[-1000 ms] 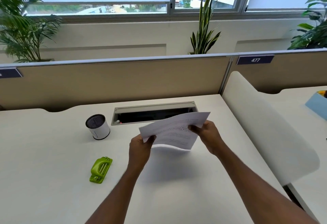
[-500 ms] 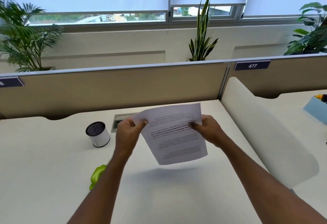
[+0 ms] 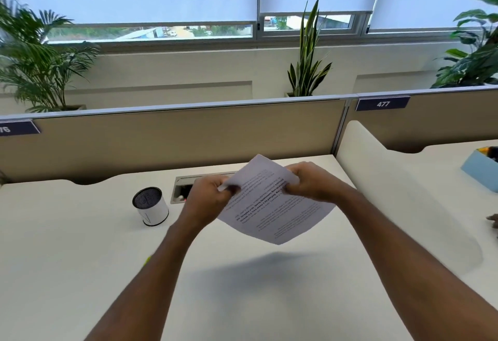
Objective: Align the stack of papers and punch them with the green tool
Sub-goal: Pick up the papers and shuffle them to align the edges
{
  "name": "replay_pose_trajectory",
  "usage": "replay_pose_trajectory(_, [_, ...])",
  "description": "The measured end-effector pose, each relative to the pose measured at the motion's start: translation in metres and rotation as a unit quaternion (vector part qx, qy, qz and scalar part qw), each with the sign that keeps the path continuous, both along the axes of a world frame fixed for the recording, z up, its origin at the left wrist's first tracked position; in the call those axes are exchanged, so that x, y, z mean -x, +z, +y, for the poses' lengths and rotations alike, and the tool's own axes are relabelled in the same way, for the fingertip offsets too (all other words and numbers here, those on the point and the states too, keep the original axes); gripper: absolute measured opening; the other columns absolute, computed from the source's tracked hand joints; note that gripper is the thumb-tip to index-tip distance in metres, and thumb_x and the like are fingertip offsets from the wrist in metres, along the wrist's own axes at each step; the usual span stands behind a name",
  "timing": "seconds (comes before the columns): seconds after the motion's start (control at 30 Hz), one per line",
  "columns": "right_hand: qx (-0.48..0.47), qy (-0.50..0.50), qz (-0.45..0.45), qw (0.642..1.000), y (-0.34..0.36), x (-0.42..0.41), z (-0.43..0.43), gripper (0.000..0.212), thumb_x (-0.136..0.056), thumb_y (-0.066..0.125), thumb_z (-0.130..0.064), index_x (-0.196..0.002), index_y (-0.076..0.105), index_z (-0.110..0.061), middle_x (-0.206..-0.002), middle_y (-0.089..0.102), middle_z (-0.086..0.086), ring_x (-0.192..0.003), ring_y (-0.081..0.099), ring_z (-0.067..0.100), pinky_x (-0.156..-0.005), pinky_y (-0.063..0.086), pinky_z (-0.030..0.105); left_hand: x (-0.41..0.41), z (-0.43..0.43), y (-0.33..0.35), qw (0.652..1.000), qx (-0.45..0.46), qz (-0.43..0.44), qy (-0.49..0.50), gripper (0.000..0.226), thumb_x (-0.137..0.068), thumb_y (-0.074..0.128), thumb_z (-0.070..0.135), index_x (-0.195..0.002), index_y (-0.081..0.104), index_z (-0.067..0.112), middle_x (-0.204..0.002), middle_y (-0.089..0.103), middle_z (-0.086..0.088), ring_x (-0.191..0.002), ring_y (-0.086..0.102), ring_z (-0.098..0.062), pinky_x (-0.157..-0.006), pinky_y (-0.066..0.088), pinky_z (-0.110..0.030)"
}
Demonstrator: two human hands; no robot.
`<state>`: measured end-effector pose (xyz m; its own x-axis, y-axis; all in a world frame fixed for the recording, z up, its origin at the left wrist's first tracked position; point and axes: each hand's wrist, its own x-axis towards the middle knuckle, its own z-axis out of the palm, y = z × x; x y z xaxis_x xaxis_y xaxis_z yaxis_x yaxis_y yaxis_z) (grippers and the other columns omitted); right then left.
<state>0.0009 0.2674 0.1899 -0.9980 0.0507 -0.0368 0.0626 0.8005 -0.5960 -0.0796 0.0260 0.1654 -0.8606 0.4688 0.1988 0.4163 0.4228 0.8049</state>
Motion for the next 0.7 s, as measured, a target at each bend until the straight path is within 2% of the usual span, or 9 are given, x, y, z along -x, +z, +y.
replay_pose_trajectory(0.1, [-0.070, -0.010, -0.104, 0.992, -0.005, -0.005, 0.037, 0.019, -0.077, 0.067, -0.015, -0.094, 0.074, -0.017, -0.087, 0.073, 0.001, -0.081, 0.067, 0.019, -0.071, 0.052, 0.029, 0.003, -0.014, -0.004, 0.997, -0.048, -0.038, 0.044, 0.030, -0.080, 0.067, 0.028, -0.060, 0.066, 0.007, -0.052, 0.057, 0.000, -0.051, 0.043, -0.009, -0.050, 0.032, -0.025])
replay_pose_trajectory(0.17, [-0.070, -0.031, -0.136, 0.988, -0.010, -0.010, 0.062, 0.015, -0.074, 0.068, -0.017, -0.087, 0.074, -0.016, -0.088, 0.075, 0.009, -0.083, 0.069, 0.029, -0.075, 0.055, 0.040, 0.008, -0.024, -0.007, 0.993, -0.081, -0.061, 0.064, 0.038, -0.076, 0.066, 0.036, -0.062, 0.064, 0.001, -0.055, 0.057, -0.008, -0.053, 0.045, -0.014, -0.052, 0.032, -0.026])
replay_pose_trajectory(0.23, [-0.042, -0.048, -0.113, 0.992, -0.012, -0.014, 0.076, 0.010, -0.074, 0.068, -0.019, -0.082, 0.075, -0.018, -0.083, 0.075, 0.011, -0.077, 0.069, 0.027, -0.073, 0.056, 0.045, 0.010, -0.029, -0.011, 0.990, -0.097, -0.067, 0.075, 0.042, -0.074, 0.064, 0.039, -0.069, 0.066, -0.002, -0.064, 0.064, -0.020, -0.057, 0.051, -0.018, -0.055, 0.036, -0.030])
replay_pose_trajectory(0.3, [0.015, -0.075, -0.061, 0.995, -0.013, -0.016, 0.080, 0.007, -0.077, 0.069, -0.017, -0.079, 0.075, -0.014, -0.080, 0.073, 0.013, -0.069, 0.064, 0.022, -0.066, 0.052, 0.040, 0.010, -0.030, -0.016, 0.986, -0.116, -0.072, 0.091, 0.037, -0.074, 0.065, 0.038, -0.074, 0.070, 0.002, -0.072, 0.071, -0.017, -0.061, 0.060, -0.021, -0.056, 0.043, -0.032])
replay_pose_trajectory(0.37, [0.108, -0.101, 0.005, 0.989, -0.015, -0.018, 0.075, 0.010, -0.080, 0.069, -0.010, -0.080, 0.072, -0.001, -0.082, 0.071, 0.021, -0.069, 0.059, 0.020, -0.064, 0.046, 0.033, 0.008, -0.029, -0.023, 0.982, -0.126, -0.082, 0.114, 0.026, -0.074, 0.069, 0.035, -0.076, 0.072, 0.010, -0.077, 0.073, -0.012, -0.066, 0.063, -0.023, -0.059, 0.047, -0.032])
replay_pose_trajectory(0.47, [0.291, -0.143, 0.096, 0.941, -0.028, -0.020, 0.062, 0.013, -0.083, 0.068, 0.002, -0.092, 0.067, 0.011, -0.089, 0.070, 0.029, -0.078, 0.061, 0.025, -0.071, 0.048, 0.033, 0.008, -0.026, -0.036, 0.982, -0.103, -0.083, 0.136, 0.005, -0.079, 0.074, 0.022, -0.078, 0.070, 0.018, -0.077, 0.071, -0.007, -0.070, 0.062, -0.022, -0.061, 0.046, -0.030])
replay_pose_trajectory(0.57, [0.384, -0.179, 0.153, 0.893, -0.051, -0.019, 0.051, 0.014, -0.084, 0.064, 0.006, -0.097, 0.066, 0.009, -0.090, 0.071, 0.021, -0.082, 0.067, 0.025, -0.072, 0.055, 0.032, 0.007, -0.027, -0.057, 0.980, -0.084, -0.097, 0.149, 0.015, -0.077, 0.075, 0.022, -0.089, 0.074, 0.014, -0.082, 0.072, -0.004, -0.075, 0.066, -0.022, -0.064, 0.050, -0.032])
replay_pose_trajectory(0.63, [0.411, -0.186, 0.163, 0.878, -0.068, -0.021, 0.044, 0.011, -0.085, 0.064, 0.005, -0.093, 0.069, 0.000, -0.085, 0.075, 0.011, -0.078, 0.069, 0.021, -0.069, 0.057, 0.029, 0.003, -0.029, -0.074, 0.980, -0.058, -0.108, 0.159, 0.025, -0.075, 0.074, 0.027, -0.094, 0.074, 0.010, -0.085, 0.074, -0.006, -0.075, 0.067, -0.023, -0.059, 0.049, -0.029])
replay_pose_trajectory(0.7, [0.420, -0.196, 0.151, 0.873, -0.086, -0.025, 0.039, 0.009, -0.085, 0.066, 0.002, -0.091, 0.070, -0.004, -0.085, 0.075, 0.011, -0.076, 0.069, 0.021, -0.068, 0.056, 0.031, -0.003, -0.031, -0.094, 0.976, -0.040, -0.133, 0.167, 0.024, -0.078, 0.074, 0.023, -0.096, 0.074, 0.007, -0.087, 0.074, -0.010, -0.076, 0.068, -0.026, -0.056, 0.046, -0.026])
